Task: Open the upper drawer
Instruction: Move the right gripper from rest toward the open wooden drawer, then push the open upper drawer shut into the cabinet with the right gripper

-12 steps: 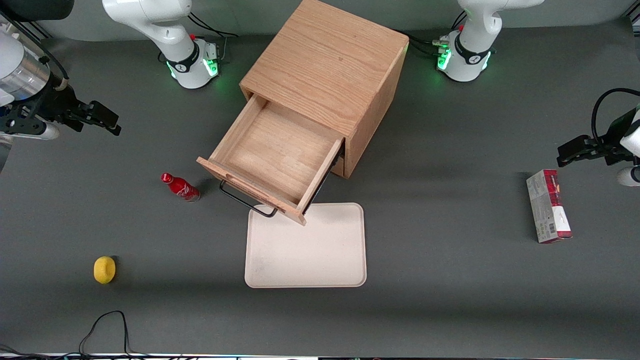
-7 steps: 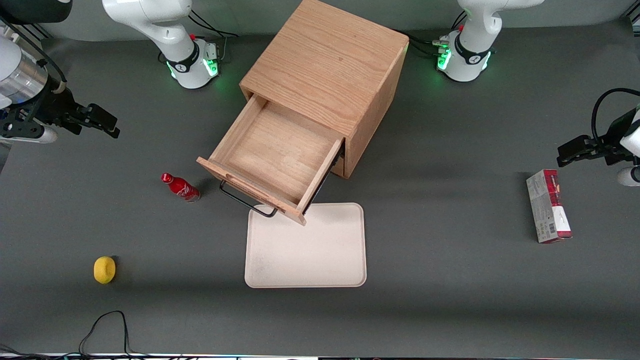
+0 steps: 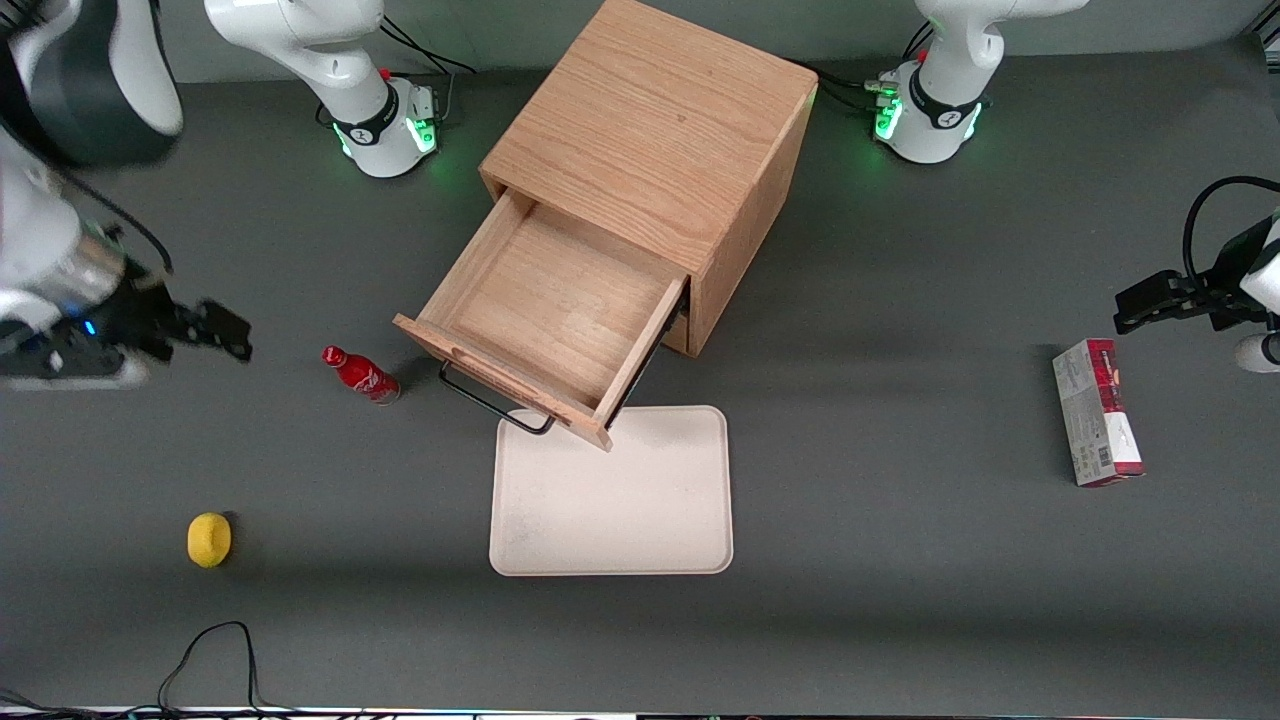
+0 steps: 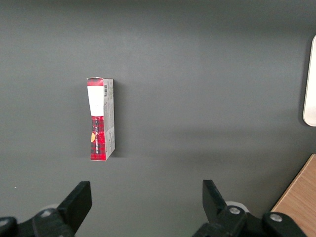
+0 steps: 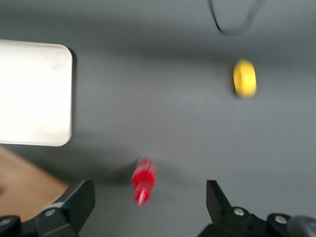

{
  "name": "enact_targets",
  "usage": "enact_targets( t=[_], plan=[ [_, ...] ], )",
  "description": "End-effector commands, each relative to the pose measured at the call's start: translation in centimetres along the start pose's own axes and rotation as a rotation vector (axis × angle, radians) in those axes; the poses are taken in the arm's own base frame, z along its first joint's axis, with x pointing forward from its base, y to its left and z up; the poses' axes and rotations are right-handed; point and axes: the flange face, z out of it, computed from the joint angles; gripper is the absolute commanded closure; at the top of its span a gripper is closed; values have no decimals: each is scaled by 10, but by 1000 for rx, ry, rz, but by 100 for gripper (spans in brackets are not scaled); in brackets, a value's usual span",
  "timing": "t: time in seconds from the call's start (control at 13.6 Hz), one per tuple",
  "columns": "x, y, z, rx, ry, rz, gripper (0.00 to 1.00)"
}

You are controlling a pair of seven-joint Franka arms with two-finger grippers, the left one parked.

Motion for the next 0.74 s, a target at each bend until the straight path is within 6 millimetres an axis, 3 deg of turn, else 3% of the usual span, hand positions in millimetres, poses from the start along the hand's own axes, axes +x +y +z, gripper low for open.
enact_targets(
  t=[0.0,0.15,0.29,0.44,0.66],
  plan=[
    [82,-27,80,-8,17,-290,0],
    [97,-83,114,14,83,-371,0],
    [96,-130,131,45,86,-385,0],
    [75,-188,138,47,48,-403,0],
    [33,-249,137,41,10,-393,0]
  ],
)
